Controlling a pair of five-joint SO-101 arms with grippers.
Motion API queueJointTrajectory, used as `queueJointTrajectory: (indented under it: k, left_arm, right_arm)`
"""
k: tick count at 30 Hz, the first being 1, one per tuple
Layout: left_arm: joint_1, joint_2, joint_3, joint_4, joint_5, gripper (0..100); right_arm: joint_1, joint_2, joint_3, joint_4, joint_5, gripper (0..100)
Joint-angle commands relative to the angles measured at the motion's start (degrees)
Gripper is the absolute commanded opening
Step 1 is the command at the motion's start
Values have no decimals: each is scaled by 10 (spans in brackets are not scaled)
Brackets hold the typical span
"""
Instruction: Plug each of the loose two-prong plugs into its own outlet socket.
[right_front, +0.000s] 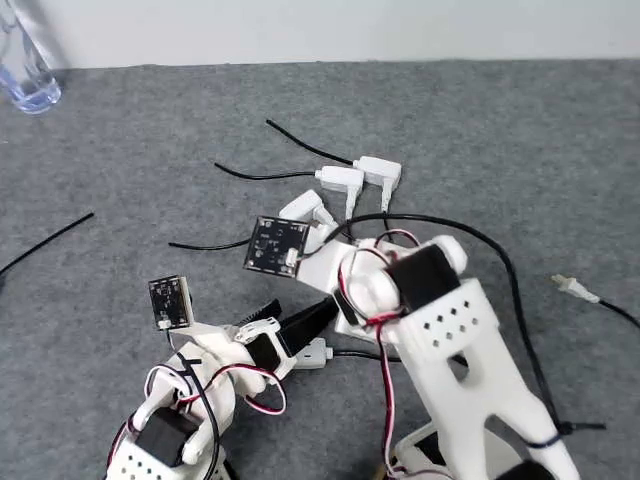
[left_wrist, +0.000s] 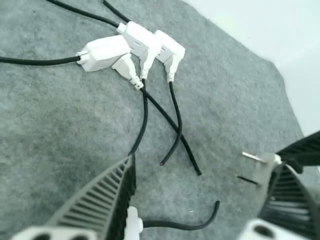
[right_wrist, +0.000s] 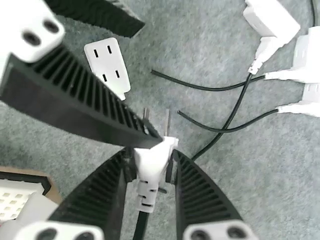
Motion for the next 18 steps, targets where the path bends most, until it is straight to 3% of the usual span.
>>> queueJointTrajectory:
  k: [1, 18]
  left_arm:
    - [1, -7, -4, 10, 0, 389]
    - [2, -7, -4, 11, 0, 389]
  right_arm:
    - [-24, -56, -35, 19, -4, 9]
    - [-36, -70, -33, 24, -24, 9]
